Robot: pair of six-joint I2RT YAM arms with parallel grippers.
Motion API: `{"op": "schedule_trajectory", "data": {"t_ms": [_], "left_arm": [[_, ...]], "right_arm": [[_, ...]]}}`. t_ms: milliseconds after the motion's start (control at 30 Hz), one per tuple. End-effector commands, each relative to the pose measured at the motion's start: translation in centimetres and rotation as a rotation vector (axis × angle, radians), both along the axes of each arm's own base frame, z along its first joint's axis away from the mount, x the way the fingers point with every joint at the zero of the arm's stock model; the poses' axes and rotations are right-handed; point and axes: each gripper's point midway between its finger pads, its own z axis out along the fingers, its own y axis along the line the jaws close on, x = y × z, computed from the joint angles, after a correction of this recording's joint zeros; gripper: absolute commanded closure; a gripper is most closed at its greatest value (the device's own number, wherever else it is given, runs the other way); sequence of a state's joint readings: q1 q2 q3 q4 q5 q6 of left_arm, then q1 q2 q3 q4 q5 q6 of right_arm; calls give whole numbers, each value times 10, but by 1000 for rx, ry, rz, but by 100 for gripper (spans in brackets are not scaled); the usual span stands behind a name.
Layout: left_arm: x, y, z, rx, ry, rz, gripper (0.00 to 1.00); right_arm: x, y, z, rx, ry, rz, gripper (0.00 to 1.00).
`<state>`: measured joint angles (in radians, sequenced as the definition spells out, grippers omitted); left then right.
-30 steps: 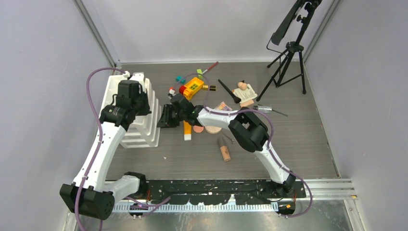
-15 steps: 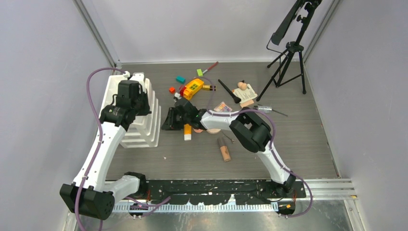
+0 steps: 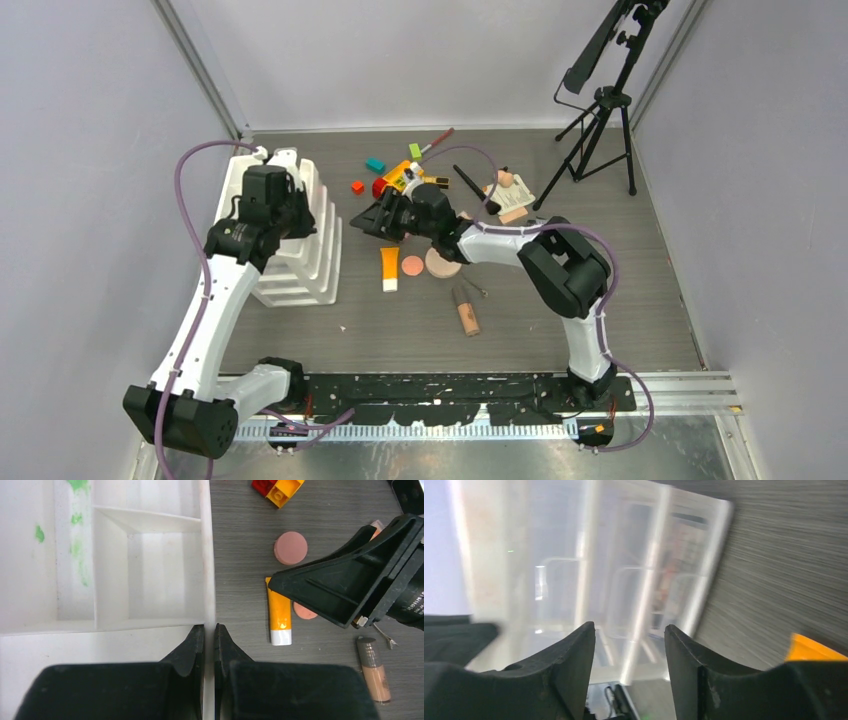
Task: Organize the makeup
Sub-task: Close the drawer in the storage box, then open the drawer in the storage box.
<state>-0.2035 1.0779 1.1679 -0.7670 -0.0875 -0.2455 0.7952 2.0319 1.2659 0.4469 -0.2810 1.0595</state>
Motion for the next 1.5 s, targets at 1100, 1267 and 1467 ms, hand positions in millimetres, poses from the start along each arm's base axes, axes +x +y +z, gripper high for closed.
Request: {"op": "schedule_trajectory", "data": {"t_ms": [1100, 1267, 1467], "left_arm": [[21, -38, 109, -321, -347, -36, 100], [22, -39, 104, -322, -339, -31, 100], [23, -38, 97, -313, -325, -27, 100]], "right_arm": [[-13, 36, 66, 495, 83, 115, 49], [-15, 34, 84, 579, 68, 128, 49], [-17, 24, 105, 709, 46, 133, 53]]}}
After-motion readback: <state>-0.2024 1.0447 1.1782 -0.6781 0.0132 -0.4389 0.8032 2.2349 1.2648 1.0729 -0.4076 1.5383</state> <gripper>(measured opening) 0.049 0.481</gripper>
